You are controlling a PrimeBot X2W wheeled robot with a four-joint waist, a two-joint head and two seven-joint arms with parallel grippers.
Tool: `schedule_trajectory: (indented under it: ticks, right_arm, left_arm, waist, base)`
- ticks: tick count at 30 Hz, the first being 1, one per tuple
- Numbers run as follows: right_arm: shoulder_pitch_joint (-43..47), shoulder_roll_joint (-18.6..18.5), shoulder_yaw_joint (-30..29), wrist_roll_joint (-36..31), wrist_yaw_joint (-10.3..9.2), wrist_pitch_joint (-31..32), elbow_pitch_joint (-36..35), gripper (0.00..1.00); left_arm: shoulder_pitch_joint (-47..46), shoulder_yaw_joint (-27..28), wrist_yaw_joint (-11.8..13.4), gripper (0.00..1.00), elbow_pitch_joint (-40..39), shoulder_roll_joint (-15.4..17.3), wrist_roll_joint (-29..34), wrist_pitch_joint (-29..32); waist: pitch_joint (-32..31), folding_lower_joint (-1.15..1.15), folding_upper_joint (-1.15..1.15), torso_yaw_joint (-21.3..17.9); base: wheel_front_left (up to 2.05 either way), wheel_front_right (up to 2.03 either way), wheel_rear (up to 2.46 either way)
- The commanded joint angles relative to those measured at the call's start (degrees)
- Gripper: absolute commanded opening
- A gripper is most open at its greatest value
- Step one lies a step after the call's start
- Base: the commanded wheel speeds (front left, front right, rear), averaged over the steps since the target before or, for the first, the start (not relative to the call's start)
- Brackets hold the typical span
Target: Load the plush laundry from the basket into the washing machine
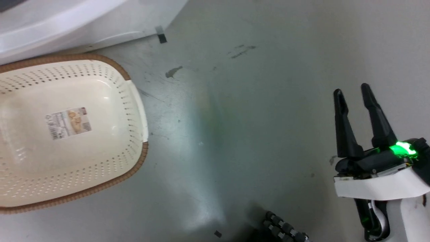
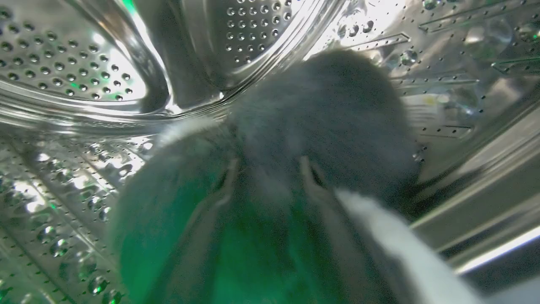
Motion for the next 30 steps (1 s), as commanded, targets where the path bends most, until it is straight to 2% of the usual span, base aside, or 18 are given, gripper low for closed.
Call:
schedule_trajectory:
  ticks: [1,5,11,15,17,22,26,30]
  right_arm:
    - [-0.62,-0.03,-0.8,-0.91,-0.05,-0.24,-0.14,1.0]
    - [-0.44,-0.03,-1.97,-3.15,-0.05,-0.24,0.03,1.0]
    - [0.89,-0.03,-4.63,-7.24,-0.05,-0.24,0.61,1.0]
    - [2.45,-0.03,-6.16,-10.19,-0.05,-0.24,0.75,1.0]
    - [3.54,-0.03,-6.95,-11.59,-0.05,-0.24,1.01,1.0]
    - [6.13,-0.03,-7.76,-14.38,-0.05,-0.24,1.63,1.0]
    - [8.83,-0.03,-7.02,-17.16,-0.05,-0.24,2.58,1.0]
    - [10.96,-0.03,-7.74,-18.27,-0.05,-0.24,3.27,1.0]
  left_arm:
    - [0.31,-0.76,-0.23,1.0,1.23,-0.7,-0.76,-2.37]
    - [2.83,-1.92,-0.23,1.0,3.3,-2.73,-1.89,-9.38]
    - [10.53,-1.69,-0.18,1.0,7.1,-7.56,-4.85,-19.94]
    - [17.77,-0.79,0.14,1.0,6.43,-11.37,-7.2,-23.39]
    - [22.12,-0.26,1.04,1.0,4.18,-13.33,-7.71,-23.84]
    - [35.78,5.27,4.11,1.0,-9.79,-17.27,-8.84,-23.93]
    - [47.7,7.81,5.9,1.0,-19.86,-21.11,-6.91,-23.94]
    - [58.05,9.93,7.3,1.0,-25.18,-24.19,-5.35,-23.95]
  waist:
    - [-1.44,-0.01,0.0,1.31]
    - [-5.3,-0.01,0.0,3.62]
    - [-14.42,-0.01,0.0,8.54]
    - [-20.73,-0.01,0.0,12.12]
    - [-23.95,-0.01,0.0,14.16]
    - [-30.14,-0.01,0.0,18.49]
    - [-34.35,-0.01,0.0,21.72]
    - [-37.57,-0.01,0.0,24.11]
  base:
    - [0.0,0.0,0.0]
    - [0.0,0.0,0.0]
    - [0.0,0.0,0.0]
    - [0.0,0.0,0.0]
    - [0.0,0.0,0.0]
    - [0.0,0.0,0.0]
    - [0.0,0.0,0.0]
    - [0.0,0.0,0.0]
